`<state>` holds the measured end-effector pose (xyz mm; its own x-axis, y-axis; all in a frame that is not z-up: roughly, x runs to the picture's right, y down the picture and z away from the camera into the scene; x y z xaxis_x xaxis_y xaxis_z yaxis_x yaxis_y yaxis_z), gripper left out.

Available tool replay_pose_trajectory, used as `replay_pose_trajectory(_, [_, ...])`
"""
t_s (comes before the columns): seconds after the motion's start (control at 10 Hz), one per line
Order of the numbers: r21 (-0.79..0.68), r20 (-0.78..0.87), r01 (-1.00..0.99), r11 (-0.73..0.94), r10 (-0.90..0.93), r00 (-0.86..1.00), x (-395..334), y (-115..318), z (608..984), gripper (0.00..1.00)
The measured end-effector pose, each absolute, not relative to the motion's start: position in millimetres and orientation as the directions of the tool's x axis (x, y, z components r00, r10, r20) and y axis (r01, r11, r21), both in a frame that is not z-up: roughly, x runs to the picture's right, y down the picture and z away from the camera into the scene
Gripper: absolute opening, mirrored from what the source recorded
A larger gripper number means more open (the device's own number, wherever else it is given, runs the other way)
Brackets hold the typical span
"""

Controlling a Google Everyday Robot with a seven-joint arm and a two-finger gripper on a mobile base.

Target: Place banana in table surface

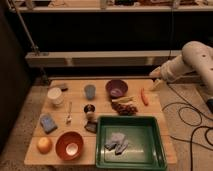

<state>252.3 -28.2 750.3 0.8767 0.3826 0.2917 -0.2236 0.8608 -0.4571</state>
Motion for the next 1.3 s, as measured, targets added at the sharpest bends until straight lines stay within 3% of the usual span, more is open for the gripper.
replay_pose_trajectory(0.6, [-0.517,0.357,-0.159,0.841,0.38,0.853,163,25,807,0.65])
replay_pose_trajectory(1.0, [-0.513,0.298,-0.215,0.831,0.407,0.864,177,19,867,0.65])
replay_pose_trajectory(1.3, [-0.502,0.275,-0.249,0.828,0.426,0.862,193,7,885,0.65])
